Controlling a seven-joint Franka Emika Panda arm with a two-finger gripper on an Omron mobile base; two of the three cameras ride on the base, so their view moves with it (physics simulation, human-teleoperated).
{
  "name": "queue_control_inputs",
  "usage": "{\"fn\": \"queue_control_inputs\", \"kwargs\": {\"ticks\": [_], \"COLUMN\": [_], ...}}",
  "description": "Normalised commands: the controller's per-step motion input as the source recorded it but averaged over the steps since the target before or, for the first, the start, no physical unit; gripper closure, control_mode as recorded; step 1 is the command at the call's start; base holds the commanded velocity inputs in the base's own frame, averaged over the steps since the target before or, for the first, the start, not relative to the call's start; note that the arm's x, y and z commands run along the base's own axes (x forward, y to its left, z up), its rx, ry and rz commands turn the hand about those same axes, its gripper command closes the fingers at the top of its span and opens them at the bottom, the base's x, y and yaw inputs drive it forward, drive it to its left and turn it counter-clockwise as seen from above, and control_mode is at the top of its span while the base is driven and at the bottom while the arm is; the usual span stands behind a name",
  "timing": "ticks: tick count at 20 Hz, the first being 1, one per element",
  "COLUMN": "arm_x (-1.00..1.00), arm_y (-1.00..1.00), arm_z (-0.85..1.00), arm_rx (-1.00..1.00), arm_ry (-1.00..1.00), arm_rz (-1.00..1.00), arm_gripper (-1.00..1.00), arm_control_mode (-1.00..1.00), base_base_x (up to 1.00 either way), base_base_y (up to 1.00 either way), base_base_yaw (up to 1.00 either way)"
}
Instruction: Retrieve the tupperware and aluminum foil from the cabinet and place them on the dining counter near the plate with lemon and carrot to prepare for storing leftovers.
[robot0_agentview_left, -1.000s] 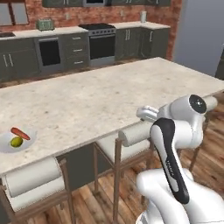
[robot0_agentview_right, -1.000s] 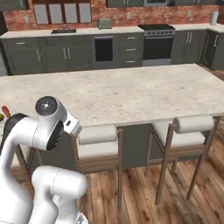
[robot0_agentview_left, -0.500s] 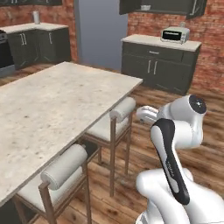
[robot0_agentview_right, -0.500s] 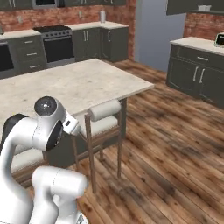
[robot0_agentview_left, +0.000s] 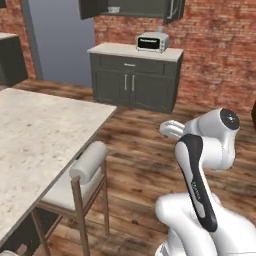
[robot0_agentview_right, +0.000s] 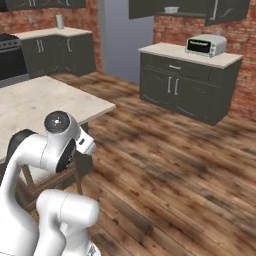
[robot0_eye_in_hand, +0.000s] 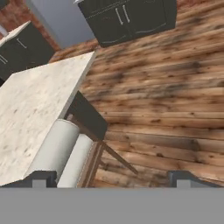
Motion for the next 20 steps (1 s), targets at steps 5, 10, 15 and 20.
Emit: {"fn": "queue_control_inputs", "kwargs": {"ticks": [5,10,15,20], "arm_x": [0.00,0.00,0.00,0.00], "arm_y": [0.00,0.00,0.00,0.00], "arm_z": [0.00,0.00,0.00,0.00], "arm_rx": [0.00,0.00,0.00,0.00], "arm_ry": [0.00,0.00,0.00,0.00], "arm_rz": [0.00,0.00,0.00,0.00], "arm_gripper": [-1.00,-1.00,-1.00,-1.00], "arm_control_mode": [1.00,1.00,1.00,1.00], "base_base_x": [1.00,1.00,1.00,1.00], "base_base_y": [-0.99,-1.00,-1.00,-0.65], "base_base_yaw": [0.10,0.11,0.09,0.03]}}
